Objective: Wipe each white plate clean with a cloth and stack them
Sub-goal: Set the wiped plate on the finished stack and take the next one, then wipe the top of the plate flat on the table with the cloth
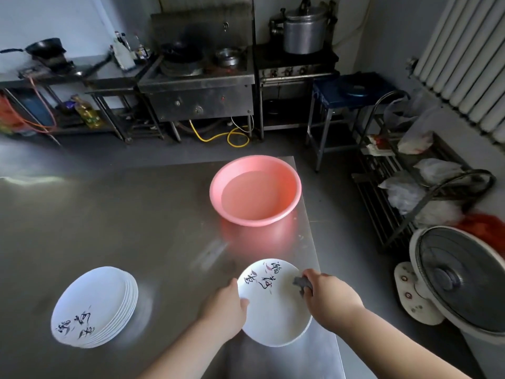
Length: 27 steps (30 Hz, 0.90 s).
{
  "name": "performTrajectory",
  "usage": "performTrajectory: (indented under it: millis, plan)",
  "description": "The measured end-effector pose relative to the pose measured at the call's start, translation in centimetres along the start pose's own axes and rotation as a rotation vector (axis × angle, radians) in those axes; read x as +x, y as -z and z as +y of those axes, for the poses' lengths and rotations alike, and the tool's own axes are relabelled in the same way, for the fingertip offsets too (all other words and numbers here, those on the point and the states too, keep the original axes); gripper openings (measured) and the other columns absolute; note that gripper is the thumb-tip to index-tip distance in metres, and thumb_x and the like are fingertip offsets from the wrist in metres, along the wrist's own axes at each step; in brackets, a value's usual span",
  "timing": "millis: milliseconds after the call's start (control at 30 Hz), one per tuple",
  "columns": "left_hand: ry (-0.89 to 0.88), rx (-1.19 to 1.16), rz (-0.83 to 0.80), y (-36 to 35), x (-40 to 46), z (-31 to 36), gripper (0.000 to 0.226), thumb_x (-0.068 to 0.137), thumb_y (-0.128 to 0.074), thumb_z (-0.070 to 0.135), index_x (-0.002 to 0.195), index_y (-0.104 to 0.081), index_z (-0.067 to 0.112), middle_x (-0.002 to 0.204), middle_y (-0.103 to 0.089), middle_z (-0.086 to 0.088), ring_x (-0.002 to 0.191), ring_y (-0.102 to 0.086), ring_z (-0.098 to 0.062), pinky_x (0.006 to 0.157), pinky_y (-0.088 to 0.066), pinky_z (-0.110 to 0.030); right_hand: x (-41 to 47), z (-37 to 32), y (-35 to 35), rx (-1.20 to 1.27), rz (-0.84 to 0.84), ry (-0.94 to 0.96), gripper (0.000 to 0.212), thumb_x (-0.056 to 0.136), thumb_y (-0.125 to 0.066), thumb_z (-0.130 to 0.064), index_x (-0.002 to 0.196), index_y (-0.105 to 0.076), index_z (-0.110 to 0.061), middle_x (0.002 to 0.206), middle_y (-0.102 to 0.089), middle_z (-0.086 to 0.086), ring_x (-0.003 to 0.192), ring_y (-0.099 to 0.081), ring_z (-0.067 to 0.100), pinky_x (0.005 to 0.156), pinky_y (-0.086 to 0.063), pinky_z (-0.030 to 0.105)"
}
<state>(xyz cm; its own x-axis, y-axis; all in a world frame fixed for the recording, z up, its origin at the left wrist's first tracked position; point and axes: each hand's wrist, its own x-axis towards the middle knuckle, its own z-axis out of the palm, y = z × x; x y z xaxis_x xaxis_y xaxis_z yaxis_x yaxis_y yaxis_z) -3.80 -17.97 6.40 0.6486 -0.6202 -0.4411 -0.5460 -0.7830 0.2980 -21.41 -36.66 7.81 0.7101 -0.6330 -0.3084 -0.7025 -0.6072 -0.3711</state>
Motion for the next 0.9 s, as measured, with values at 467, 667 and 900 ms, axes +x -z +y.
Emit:
performTrajectory:
  millis: [467,667,900]
  plan:
    - [-0.111,0.020,0.143,5.0,-0.2,-8.4,0.060,0.097,-0.042,0.065,0.151,-0.040,0.040,0.096,-0.073,0.012,0.098,-0.069,-0.015,0.080,-0.054,-0.033,0.0,-10.4,-0.5,-0.120,0.141,0.169,0.043,0.098,-0.032,-0.072,0.107,-0.056,-0.039,0.098,-0.070,-0.016,0.082,-0.066,0.010,0.064,-0.053,0.029]
    - [0.053,0.048,0.189,9.5,-1.7,-20.8,0.042,0.099,-0.041,0.063,0.133,-0.049,0.041,0.115,-0.065,0.014,0.103,-0.066,-0.016,0.078,-0.052,-0.033,1.7,-19.8,-4.8,-0.163,0.084,0.245,0.063,0.095,-0.028,-0.078,0.093,-0.065,-0.027,0.091,-0.076,-0.004,0.085,-0.073,0.020,0.072,-0.058,0.032]
    - [0.293,0.060,0.253,11.5,-2.9,-34.0,0.033,0.101,-0.044,0.053,0.124,-0.051,0.030,0.127,-0.054,0.006,0.097,-0.064,-0.020,0.071,-0.050,-0.033,3.9,-30.0,-11.5,-0.172,-0.126,0.237,0.037,0.092,-0.040,-0.057,0.076,-0.063,-0.032,0.085,-0.065,-0.006,0.080,-0.062,0.021,0.067,-0.046,0.029]
